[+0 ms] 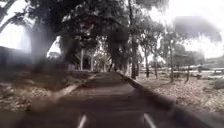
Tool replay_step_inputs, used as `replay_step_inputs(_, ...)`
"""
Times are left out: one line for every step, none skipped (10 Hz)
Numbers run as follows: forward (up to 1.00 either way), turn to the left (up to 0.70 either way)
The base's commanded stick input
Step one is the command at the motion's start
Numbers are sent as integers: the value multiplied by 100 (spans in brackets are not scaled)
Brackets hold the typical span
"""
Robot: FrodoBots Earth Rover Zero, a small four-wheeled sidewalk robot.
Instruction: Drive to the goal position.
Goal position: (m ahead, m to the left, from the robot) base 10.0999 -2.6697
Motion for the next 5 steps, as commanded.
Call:
replay_step_inputs(85, 0)
replay_step_inputs(85, 0)
replay_step_inputs(85, 0)
replay_step_inputs(85, 0)
replay_step_inputs(85, 0)
